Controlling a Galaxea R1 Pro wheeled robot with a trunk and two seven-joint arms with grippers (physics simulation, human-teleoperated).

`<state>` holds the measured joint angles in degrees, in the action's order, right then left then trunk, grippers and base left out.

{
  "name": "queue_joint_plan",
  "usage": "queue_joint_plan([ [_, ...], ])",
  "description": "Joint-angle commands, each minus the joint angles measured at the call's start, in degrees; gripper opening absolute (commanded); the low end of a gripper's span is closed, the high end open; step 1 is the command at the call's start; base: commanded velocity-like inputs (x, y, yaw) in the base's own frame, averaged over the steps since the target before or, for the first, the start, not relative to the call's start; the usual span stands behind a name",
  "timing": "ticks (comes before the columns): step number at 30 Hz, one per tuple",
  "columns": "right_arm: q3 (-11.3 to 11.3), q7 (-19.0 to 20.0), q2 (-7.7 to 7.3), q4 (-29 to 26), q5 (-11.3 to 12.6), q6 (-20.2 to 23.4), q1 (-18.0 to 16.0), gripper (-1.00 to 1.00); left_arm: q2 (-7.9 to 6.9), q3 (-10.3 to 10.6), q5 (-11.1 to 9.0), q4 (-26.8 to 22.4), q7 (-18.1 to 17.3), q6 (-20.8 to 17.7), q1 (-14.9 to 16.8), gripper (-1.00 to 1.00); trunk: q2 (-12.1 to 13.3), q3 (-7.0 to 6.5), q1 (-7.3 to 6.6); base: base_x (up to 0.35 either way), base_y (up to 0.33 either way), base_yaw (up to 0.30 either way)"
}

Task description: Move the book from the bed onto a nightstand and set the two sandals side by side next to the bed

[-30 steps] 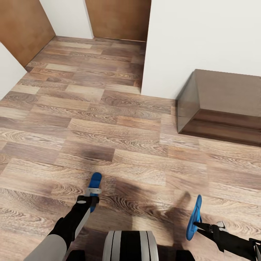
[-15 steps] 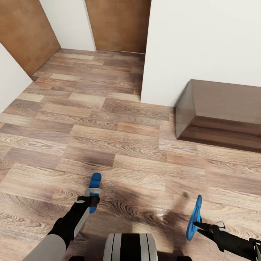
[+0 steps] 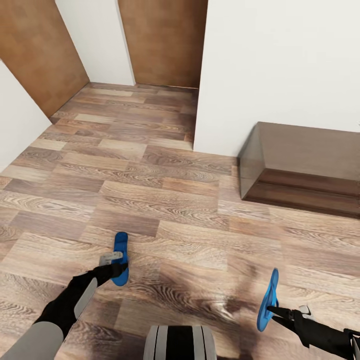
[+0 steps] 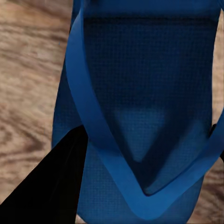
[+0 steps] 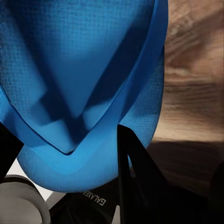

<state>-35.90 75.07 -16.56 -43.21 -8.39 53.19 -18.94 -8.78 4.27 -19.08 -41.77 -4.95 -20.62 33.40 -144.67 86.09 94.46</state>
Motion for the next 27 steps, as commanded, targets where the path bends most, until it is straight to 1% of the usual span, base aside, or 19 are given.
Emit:
queue_joint_plan([
  [1, -0.2, 0.5, 0.04, 0.0, -0.7, 0.4, 0.0, -1.00, -0.57, 0.0, -0.6, 0.0, -0.1, -0.3, 0.0, -1.00, 0.0, -0.19, -0.03, 0.000, 0.000, 0.000],
  [4, -0.2, 0.4, 0.04, 0.0, -0.7, 0.4, 0.0, -1.00, -2.02, -0.2, -1.5, 0.1, -0.3, -0.4, -0.1, -1.00, 0.0, -0.86, -0.11, 0.000, 0.000, 0.000],
  [6, -0.3, 0.4, -0.01, 0.0, -0.7, 0.4, 0.0, -1.00, -3.08, -0.2, -2.6, 0.2, -0.3, -0.4, -0.2, -1.00, 0.1, -1.30, -0.16, 0.000, 0.000, 0.000],
  [8, -0.3, 0.4, -0.03, 0.0, -0.7, 0.4, 0.0, -1.00, -3.55, -0.2, -3.3, 0.3, -0.3, -0.4, -0.3, -1.00, 0.1, -1.74, -0.21, 0.000, 0.000, 0.000],
  [11, -0.3, 0.5, -0.05, 0.0, -0.7, 0.4, 0.0, -1.00, -3.85, -0.3, -3.7, 0.5, -0.3, -0.4, -0.4, -1.00, 0.1, -2.41, -0.29, 0.000, 0.000, 0.000],
  [13, -0.3, 0.6, -0.10, 0.0, -0.7, 0.4, 0.0, -1.00, -4.65, -0.4, -3.9, 1.8, -0.7, -0.3, -0.7, -1.00, 0.2, -2.85, -0.34, 0.000, 0.000, 0.000],
  [15, -0.3, 0.7, -0.13, 0.0, -0.6, 0.4, 0.0, -1.00, -6.71, -1.1, -3.9, 4.7, -4.8, -0.1, -0.9, -1.00, 0.2, -3.29, -0.39, 0.000, 0.000, 0.000],
  [16, -0.3, 0.7, -0.13, 0.0, -0.6, 0.4, 0.0, -1.00, -7.64, -1.4, -3.9, 6.7, -8.1, 0.1, -0.9, -1.00, 0.2, -3.52, -0.42, 0.000, 0.000, 0.000],
  [17, -0.3, 0.7, -0.13, 0.0, -0.6, 0.4, 0.0, -1.00, -8.76, -2.1, -3.8, 10.9, -14.3, 0.8, -1.0, -1.00, 0.2, -3.74, -0.44, 0.000, 0.000, 0.000],
  [19, -0.3, 0.7, -0.14, 0.0, -0.6, 0.4, 0.0, -1.00, -9.87, -3.1, -3.7, 15.4, -23.4, 3.0, -1.0, -1.00, 0.2, -4.18, -0.50, 0.000, 0.000, 0.000],
  [21, -0.3, 0.7, -0.14, 0.0, -0.6, 0.4, 0.0, -1.00, -10.63, -3.6, -3.6, 18.5, -31.2, 5.5, -1.0, -1.00, 0.3, -4.62, -0.55, 0.000, 0.000, 0.000],
  [22, -0.3, 0.7, -0.14, 0.0, -0.6, 0.4, 0.0, -1.00, -10.81, -3.7, -3.5, 20.0, -33.7, 6.2, -1.1, -1.00, 0.3, -4.85, -0.57, 0.000, 0.000, 0.000],
  [23, -0.3, 0.7, -0.14, 0.0, -0.6, 0.4, 0.0, -1.00, -10.84, -3.7, -3.5, 20.9, -34.8, 6.4, -1.1, -1.00, 0.3, -5.07, -0.60, 0.000, 0.000, 0.000],
  [25, -0.3, 0.7, -0.19, -0.1, -0.6, 0.4, 0.0, -1.00, -10.83, -3.7, -3.5, 22.1, -36.0, 6.8, -1.1, -1.00, 0.3, -5.51, -0.65, 0.000, 0.000, 0.000],
  [27, -0.3, 0.8, -0.21, -0.1, -0.6, 0.4, 0.0, -1.00, -10.69, -3.7, -3.5, 22.8, -36.5, 7.0, -1.1, -1.00, 0.3, -5.95, -0.70, 0.000, 0.000, 0.000],
])
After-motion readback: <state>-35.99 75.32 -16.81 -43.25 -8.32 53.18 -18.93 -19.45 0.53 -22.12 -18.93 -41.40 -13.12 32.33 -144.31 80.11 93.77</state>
